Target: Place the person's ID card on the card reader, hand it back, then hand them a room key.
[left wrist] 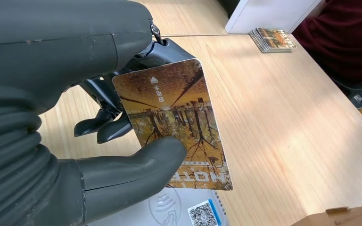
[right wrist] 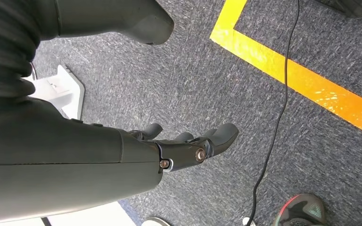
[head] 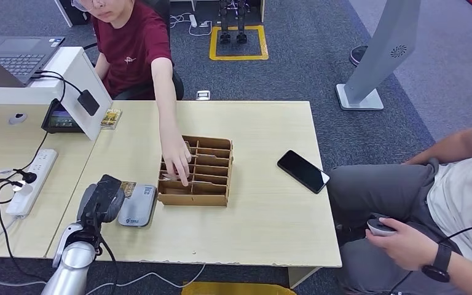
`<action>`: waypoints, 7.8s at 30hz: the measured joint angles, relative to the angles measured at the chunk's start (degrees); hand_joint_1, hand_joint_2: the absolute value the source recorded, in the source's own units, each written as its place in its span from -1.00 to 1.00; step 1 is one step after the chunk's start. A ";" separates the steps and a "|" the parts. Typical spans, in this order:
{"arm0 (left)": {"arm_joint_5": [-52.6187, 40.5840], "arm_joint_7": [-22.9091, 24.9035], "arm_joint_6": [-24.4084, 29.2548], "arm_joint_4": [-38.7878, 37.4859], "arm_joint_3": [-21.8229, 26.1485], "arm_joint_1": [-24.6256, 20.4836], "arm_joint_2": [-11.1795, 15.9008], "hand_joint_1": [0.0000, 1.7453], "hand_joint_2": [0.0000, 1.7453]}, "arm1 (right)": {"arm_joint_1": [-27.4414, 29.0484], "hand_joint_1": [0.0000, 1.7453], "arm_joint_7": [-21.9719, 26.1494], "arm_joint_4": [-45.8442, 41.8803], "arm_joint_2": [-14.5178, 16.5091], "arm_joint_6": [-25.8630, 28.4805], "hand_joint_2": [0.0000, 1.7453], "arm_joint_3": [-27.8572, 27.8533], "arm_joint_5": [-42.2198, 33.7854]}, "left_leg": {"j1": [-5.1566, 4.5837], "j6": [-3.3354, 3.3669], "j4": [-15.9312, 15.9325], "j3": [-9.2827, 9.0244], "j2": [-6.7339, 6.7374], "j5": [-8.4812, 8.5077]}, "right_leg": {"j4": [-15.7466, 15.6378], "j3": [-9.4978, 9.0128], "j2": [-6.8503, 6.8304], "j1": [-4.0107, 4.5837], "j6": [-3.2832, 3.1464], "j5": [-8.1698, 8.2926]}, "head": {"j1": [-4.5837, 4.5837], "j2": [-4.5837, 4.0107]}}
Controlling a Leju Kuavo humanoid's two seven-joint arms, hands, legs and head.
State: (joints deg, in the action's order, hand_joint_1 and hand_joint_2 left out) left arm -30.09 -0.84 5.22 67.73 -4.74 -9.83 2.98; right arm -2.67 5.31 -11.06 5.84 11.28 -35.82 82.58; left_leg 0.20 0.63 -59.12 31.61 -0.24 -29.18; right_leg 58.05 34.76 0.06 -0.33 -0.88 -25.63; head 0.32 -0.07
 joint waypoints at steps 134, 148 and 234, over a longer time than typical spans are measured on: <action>-44.30 -5.07 33.83 -11.38 -3.86 -27.16 6.93 1.00 1.00 | -2.09 -1.00 1.38 -0.09 0.26 -2.94 1.00 5.92 2.07 | 0.01 -0.28 -0.04 0.86 -0.04 0.96 | 0.05 0.92 0.02 0.01 -0.22 0.85 | -0.03 -0.01; -46.75 -3.46 33.81 -17.64 -6.21 -29.43 7.19 1.00 1.00 | -0.85 -1.00 1.36 -0.09 -0.72 -2.63 1.00 5.92 1.79 | 0.00 -0.28 -0.04 0.89 0.04 0.96 | 0.05 0.97 0.11 0.00 -0.21 0.87 | -0.07 -0.01; -43.32 1.60 4.73 18.52 -33.93 -4.59 13.90 -1.00 1.00 | 0.38 -1.00 -1.16 -0.17 1.74 1.25 1.00 5.53 0.13 | -0.02 -0.17 -0.06 1.11 0.19 0.71 | 0.03 1.18 0.21 -0.03 -0.13 0.83 | -0.04 0.00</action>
State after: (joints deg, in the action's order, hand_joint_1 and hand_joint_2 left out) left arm -73.42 0.76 9.94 86.25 -38.66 -14.42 16.88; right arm -2.29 4.15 -11.23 7.57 12.52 -30.29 82.70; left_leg 0.18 0.45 -59.19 32.72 -0.06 -28.47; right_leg 58.08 35.94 0.27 -0.36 -1.01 -24.80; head 0.27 -0.07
